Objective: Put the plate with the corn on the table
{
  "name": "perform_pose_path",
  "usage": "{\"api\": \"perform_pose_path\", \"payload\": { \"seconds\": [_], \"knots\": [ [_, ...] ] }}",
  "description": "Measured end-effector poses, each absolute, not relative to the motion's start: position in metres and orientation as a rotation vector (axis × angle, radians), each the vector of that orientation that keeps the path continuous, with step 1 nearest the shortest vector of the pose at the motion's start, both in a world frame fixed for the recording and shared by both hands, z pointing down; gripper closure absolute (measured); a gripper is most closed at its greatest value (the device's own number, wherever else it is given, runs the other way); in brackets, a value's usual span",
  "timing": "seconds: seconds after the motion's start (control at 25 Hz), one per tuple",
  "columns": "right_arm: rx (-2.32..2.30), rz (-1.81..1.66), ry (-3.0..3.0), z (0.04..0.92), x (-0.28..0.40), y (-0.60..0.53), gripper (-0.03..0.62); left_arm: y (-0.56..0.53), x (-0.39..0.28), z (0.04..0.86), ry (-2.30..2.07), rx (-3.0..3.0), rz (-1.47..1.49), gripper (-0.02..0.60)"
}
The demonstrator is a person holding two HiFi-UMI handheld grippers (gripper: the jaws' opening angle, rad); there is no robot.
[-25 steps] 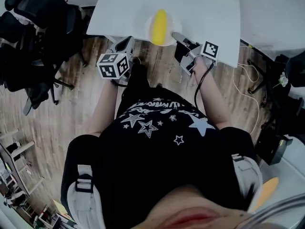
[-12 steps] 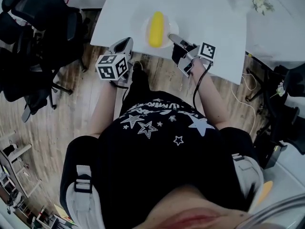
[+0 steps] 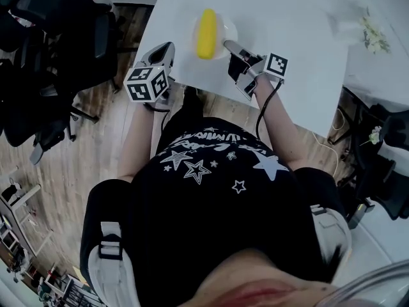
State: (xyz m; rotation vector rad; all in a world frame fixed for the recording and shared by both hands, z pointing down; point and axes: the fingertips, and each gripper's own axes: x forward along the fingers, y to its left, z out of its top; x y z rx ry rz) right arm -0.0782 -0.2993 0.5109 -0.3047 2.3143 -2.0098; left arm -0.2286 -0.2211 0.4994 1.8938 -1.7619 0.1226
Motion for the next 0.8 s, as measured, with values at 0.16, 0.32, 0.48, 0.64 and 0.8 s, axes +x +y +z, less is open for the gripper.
{"api": "perform_pose_path", "payload": {
  "seconds": [0.16,0.32,0.48,0.64,0.8],
  "knots": [
    [-0.295,-2.031,2.329,0.518,-0.114,-0.315,0.549,-0.233,-0.262,0.508,-1.767,1.855,0.13,0.577],
    [-0.295,-2.028,2.343,0.525,-0.147,-0.331,0.551,-0.245,-0.292,0.519,-1.757,1.821,0.137,0.577],
    [-0.308,-2.052,2.346,0.537,-0.173,-0.344,0.551,-0.255,-0.317,0.529,-1.751,1.797,0.143,0.577],
    [-0.311,-2.063,2.37,0.545,-0.2,-0.357,0.551,-0.268,-0.341,0.537,-1.746,1.782,0.139,0.577],
    [-0.304,-2.075,2.392,0.553,-0.225,-0.369,0.553,-0.283,-0.36,0.541,-1.745,1.769,0.127,0.577]
  ]
}}
